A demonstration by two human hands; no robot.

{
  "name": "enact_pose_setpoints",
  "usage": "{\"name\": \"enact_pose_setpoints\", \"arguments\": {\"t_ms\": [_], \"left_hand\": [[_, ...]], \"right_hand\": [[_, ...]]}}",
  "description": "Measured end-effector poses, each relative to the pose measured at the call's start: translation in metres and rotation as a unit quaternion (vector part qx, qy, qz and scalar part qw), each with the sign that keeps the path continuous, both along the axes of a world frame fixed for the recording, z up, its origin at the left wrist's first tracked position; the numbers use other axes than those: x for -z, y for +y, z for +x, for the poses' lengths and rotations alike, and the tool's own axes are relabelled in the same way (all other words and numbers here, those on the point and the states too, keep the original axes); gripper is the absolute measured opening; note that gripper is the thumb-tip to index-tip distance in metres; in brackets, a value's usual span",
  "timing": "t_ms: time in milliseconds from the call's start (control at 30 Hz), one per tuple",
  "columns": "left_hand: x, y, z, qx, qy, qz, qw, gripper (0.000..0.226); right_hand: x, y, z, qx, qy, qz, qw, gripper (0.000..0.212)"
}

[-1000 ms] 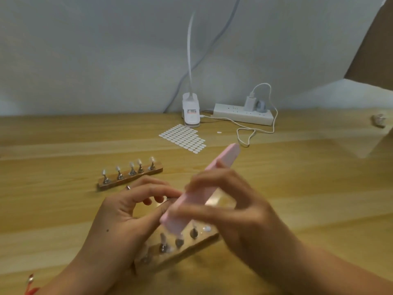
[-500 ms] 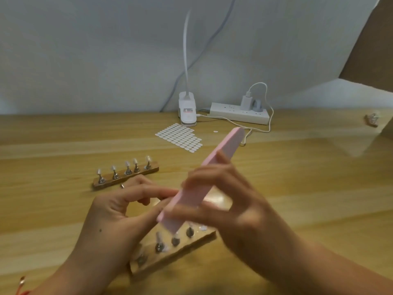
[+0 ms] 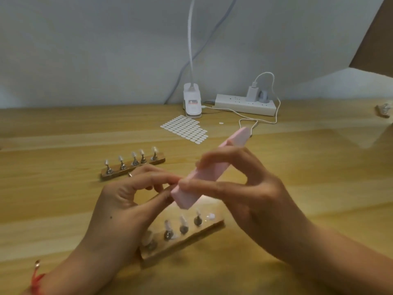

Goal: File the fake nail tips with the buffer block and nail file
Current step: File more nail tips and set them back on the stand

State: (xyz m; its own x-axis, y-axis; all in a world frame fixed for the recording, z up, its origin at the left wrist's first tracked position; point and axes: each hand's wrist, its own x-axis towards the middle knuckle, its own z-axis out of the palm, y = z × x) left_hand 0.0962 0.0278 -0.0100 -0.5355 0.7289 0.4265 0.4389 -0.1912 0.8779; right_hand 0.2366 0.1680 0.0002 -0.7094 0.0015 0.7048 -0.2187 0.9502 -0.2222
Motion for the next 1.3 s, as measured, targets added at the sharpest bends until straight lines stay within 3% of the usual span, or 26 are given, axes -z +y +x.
{"name": "enact_pose_setpoints", "arguments": {"t_ms": [133,300,467,567,767,867,1000,1133,1233,1300], "left_hand": [[-0.003,-0.001,0.005,0.027,-0.056,0.023,0.998,0.022],[-0.004,-0.002,0.005,0.004,-0.077,-0.003,0.997,0.018],[-0.005,-0.003,0.004,0.045,-0.117,-0.014,0.992,0.029],[-0.006,-0.003,0.003,0.058,-0.119,-0.025,0.991,0.03],[-0.002,-0.003,0.002,0.072,-0.133,-0.018,0.988,0.027],[-0.003,-0.002,0.002,0.062,-0.113,-0.01,0.992,0.019],[-0.003,-0.002,0.004,0.06,-0.12,-0.008,0.991,0.022],[-0.003,-0.002,0.003,0.055,-0.081,-0.007,0.995,0.026],[-0.001,-0.001,0.003,0.053,-0.081,0.011,0.995,0.023],[-0.001,-0.001,0.002,0.053,-0.057,0.018,0.997,0.023]], "right_hand": [[0.008,-0.012,0.002,-0.059,0.017,0.037,0.997,0.035],[-0.001,0.009,0.0,0.007,0.042,0.0,0.999,0.04],[0.0,0.002,0.0,-0.029,0.06,0.09,0.994,0.028],[-0.01,0.016,0.0,0.008,0.063,0.108,0.992,0.035],[0.002,0.005,-0.001,-0.041,0.055,0.148,0.987,0.025],[-0.006,0.011,-0.002,-0.003,0.056,0.102,0.993,0.022],[0.003,-0.006,-0.002,-0.065,0.032,0.089,0.993,0.026],[-0.011,0.006,-0.002,-0.006,0.044,0.063,0.997,0.021],[0.003,-0.011,0.0,-0.084,0.01,0.061,0.995,0.024],[-0.002,-0.003,-0.002,-0.063,0.016,0.048,0.997,0.024]]}}
